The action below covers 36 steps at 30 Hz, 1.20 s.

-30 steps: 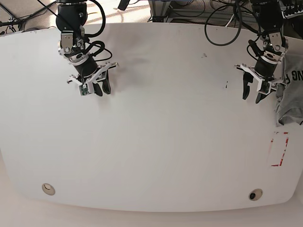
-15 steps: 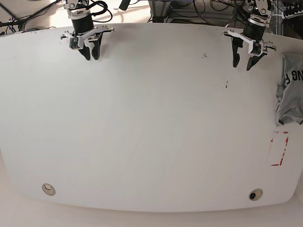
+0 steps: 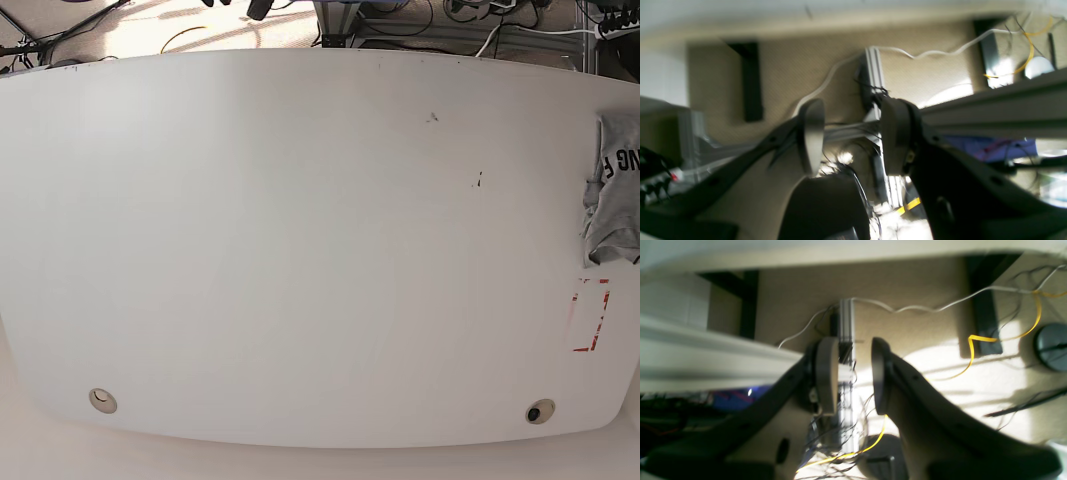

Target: Fold the T-shirt properly

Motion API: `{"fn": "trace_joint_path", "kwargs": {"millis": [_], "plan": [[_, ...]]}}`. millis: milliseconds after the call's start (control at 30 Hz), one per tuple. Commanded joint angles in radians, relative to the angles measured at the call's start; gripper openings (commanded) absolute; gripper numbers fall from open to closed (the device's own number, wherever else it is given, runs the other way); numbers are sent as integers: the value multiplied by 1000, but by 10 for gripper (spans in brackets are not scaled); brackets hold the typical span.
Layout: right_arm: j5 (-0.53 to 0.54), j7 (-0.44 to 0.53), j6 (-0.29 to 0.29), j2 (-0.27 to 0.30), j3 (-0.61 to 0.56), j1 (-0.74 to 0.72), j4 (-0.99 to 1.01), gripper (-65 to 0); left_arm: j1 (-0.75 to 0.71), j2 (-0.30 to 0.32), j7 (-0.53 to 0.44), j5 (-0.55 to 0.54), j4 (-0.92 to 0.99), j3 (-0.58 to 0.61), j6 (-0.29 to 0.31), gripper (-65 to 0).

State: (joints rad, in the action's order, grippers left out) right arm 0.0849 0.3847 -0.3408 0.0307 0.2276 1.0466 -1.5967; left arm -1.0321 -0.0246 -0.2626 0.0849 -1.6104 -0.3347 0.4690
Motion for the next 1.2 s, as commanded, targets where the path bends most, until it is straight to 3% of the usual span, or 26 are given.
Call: {"fn": "trace_joint_path", "kwargs": {"millis": [0, 200, 333, 433, 600, 733, 833, 1000, 1167], "plan": [[0, 32, -17, 10, -72, 25, 144, -490, 28, 15, -19, -10, 141, 6, -3, -397], [-4, 182, -7, 28, -147, -133, 557, -490, 227, 36, -19, -3, 506, 38, -5, -399], [0, 205, -7, 33, -184, -306, 853, -490, 396, 88, -17, -3, 801, 39, -6, -399], [-1, 204, -7, 33, -185, -378, 958, -490, 491, 102, -17, 0, 968, 41, -11, -399], [-7, 198, -5, 35, -182, -478, 1105, -490, 678, 145, -16, 83, 1321, 41, -163, -397], [-7, 119, 42, 56, -187, -546, 1168, -490, 800, 179, -16, 164, 1519, 41, -270, -397], [-7, 49, 67, 64, -187, -593, 1185, -487, 866, 179, -11, 198, 1605, 41, -316, -397], [-7, -62, 70, 70, -187, -638, 1188, -487, 913, 173, 93, 207, 1610, 41, -330, -397], [-9, -128, 70, 70, -188, -664, 1189, -485, 927, 150, 99, 206, 1610, 41, -332, -397]]}}
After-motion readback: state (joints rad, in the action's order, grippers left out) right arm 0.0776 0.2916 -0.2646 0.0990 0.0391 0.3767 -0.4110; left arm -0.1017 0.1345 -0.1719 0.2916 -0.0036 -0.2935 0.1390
